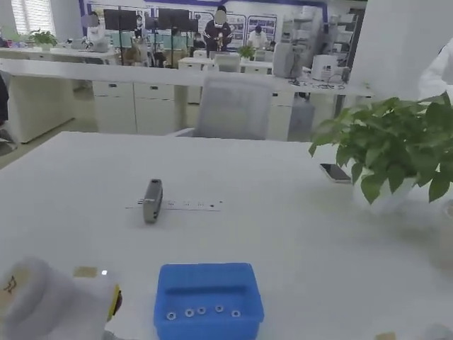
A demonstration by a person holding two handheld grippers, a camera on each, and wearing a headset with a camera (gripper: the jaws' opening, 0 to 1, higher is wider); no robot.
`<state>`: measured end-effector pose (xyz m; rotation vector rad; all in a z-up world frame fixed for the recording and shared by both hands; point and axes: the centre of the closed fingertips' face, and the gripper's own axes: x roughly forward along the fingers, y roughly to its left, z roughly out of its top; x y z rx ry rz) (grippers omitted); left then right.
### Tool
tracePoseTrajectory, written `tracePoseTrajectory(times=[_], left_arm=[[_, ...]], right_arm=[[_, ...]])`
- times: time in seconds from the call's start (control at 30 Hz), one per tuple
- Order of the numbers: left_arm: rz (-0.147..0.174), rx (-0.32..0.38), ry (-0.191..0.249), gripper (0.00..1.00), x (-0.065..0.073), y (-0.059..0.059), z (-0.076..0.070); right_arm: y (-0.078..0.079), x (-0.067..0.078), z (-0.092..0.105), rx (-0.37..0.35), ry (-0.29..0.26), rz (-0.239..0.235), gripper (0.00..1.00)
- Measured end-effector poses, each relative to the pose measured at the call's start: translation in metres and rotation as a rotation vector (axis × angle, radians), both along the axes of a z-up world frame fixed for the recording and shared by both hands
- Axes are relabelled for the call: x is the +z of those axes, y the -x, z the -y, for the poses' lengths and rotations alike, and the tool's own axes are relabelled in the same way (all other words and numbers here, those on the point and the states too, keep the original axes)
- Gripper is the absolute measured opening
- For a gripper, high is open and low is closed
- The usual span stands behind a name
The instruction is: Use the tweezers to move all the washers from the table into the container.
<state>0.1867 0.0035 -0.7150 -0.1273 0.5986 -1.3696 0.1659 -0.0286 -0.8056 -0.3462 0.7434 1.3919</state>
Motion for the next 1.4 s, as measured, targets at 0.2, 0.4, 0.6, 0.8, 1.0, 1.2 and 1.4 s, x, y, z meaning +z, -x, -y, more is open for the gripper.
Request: tracePoseTrajectory(times=[0.2,0.4,0.6,0.8,1.0,1.2,1.4], left_arm=[[0.052,-0.091,-0.033,0.14,-0.004,0.007,0.023],[0.127,-0.147,-0.083,0.10,-0.009,0.006,0.040],[0.169,-0.218,-0.111,0.01,-0.013,0.012,0.049],[0.226,-0.233,-0.146,0.00,-0.014,0.008,0.047],[0.343,-0.267,-0.285,0.00,-0.024,-0.005,0.029],[0.434,-0.328,-0.473,0.00,-0.050,-0.014,0.006],[0.457,-0.366,-0.612,0.00,-0.079,-0.014,-0.012]], right_arm=[[0.001,-0.001,-0.003,0.023,0.037,0.032,0.04],[0.004,0.003,-0.009,0.069,0.052,0.069,0.04],[0.001,0.005,-0.011,0.079,0.058,0.089,0.04],[-0.003,0.005,-0.009,0.077,0.064,0.102,0.04],[-0.022,0.000,-0.009,0.050,0.086,0.156,0.05],[-0.038,-0.014,-0.015,0.108,0.172,0.279,0.04],[-0.037,-0.036,-0.031,0.158,0.230,0.286,0.04]])
